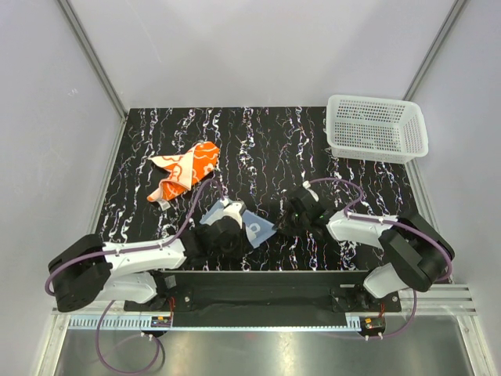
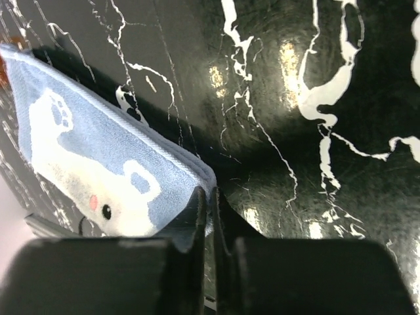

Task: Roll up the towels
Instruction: Roll the towel

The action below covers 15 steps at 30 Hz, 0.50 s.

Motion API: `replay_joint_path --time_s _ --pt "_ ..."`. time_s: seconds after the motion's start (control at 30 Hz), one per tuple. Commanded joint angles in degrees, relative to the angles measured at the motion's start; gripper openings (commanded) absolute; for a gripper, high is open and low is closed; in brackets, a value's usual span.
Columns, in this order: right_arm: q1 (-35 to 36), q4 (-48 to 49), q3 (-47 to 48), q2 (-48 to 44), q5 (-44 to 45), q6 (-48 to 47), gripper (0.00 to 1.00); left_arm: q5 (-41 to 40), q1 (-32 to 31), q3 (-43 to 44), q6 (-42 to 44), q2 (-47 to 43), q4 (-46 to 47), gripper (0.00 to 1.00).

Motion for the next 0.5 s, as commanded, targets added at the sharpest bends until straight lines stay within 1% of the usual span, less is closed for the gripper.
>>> replay_joint_path --time_s 0.0,0.07,0.13,0.2,0.23,0.3,0.33,0.43,0.47 --pt "0.43 -5.66 3.79 0.28 6.08 -1.18 0.02 1.07 0.39 -1.33 -1.47 -2.96 2.44 0.0" --pt "0.43 -9.78 6.16 0.63 7.75 -2.4 0.01 1.43 0.57 -1.86 -2.08 -3.84 2.53 0.0" --pt "0.25 -14.0 8.53 0.72 9.42 -2.94 0.09 1.69 0.92 -2.74 -2.87 -4.97 2.79 0.0" --pt "-0.36 -16.13 9.77 0.37 11.35 -4.43 0.21 1.95 1.01 -3.01 -3.4 -5.68 2.79 0.0" --pt "-0.71 -18.49 10.99 0.11 11.97 -4.78 0.37 2.04 1.1 -3.44 -3.66 -6.38 2.79 0.0" --pt "-1.85 -20.87 12.06 -1.38 13.99 -5.92 0.55 2.31 1.19 -3.8 -4.28 -7.0 2.79 0.0" --pt "-3.16 -22.1 13.02 -2.17 14.61 -6.27 0.71 2.48 1.36 -4.15 -4.54 -7.7 2.88 0.0" --pt "-5.27 -26.67 14.52 -6.12 16.63 -8.2 0.8 3.1 1.89 -5.64 -6.64 -9.11 3.84 0.0" --pt "-5.55 -27.21 14.78 -7.26 17.59 -8.56 0.81 3.27 2.06 -5.99 -7.09 -9.46 4.11 0.0"
